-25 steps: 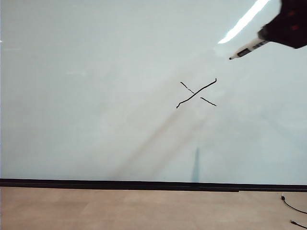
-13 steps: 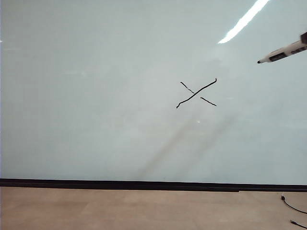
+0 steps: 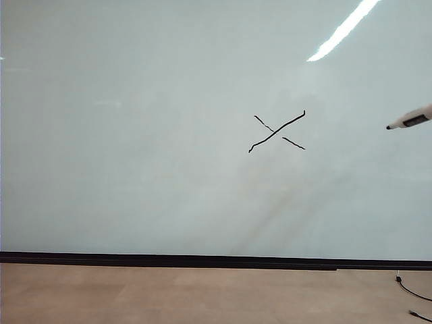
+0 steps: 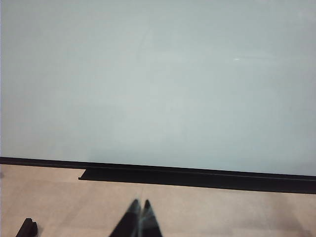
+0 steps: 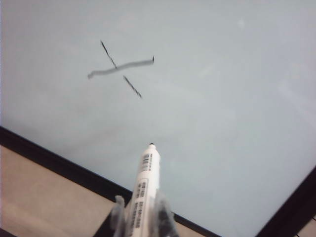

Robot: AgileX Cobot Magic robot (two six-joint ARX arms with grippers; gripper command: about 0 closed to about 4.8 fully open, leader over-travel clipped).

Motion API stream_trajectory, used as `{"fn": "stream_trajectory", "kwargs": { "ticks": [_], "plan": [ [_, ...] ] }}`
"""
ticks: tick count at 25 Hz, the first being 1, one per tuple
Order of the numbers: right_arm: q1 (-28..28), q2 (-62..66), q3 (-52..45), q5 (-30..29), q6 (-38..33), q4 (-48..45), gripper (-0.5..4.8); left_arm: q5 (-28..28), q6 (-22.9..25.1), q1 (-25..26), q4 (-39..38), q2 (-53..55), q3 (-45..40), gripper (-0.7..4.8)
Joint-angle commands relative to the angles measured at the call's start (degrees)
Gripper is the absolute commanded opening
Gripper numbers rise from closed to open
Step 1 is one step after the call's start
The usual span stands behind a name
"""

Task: Pick up the pen on the shelf to the right of the whiteboard and draw a cross mark.

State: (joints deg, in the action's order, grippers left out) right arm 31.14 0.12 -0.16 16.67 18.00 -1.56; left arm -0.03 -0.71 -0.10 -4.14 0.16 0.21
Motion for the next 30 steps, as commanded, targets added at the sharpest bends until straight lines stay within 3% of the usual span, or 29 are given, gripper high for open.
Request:
{"fn": "stream_trajectory", "kwargs": {
  "ticks": [1, 14, 18, 22, 30],
  "plan": [
    [-2.36, -0.02, 0.22, -2.71, -0.44, -1.29, -0.06, 0.20, 0.24, 0.00, 0.15, 0.02, 0.17, -0.04],
    [-19.85, -0.02, 0.22, -6.69, -4.35, -2.49, -0.06, 0.22, 0.24, -0.02, 0.13, 0.02, 0.17, -0.05],
    [-27.47, -0.04, 0.22, -9.64, -5.01, -3.54, -0.06, 0.22, 0.24, 0.00, 0.15, 0.02, 0.17, -0.05],
    [-36.28, -0.02, 0.20, -16.96, -7.28, -3.56, -0.06, 0.22, 0.24, 0.00, 0.13, 0.02, 0.17, -0.05],
    [-38.23, -0.02, 0.20, -18.23, -8.59, -2.69, -0.05, 0.20, 0.24, 0.00, 0.13, 0.02, 0.17, -0.04]
  ]
}}
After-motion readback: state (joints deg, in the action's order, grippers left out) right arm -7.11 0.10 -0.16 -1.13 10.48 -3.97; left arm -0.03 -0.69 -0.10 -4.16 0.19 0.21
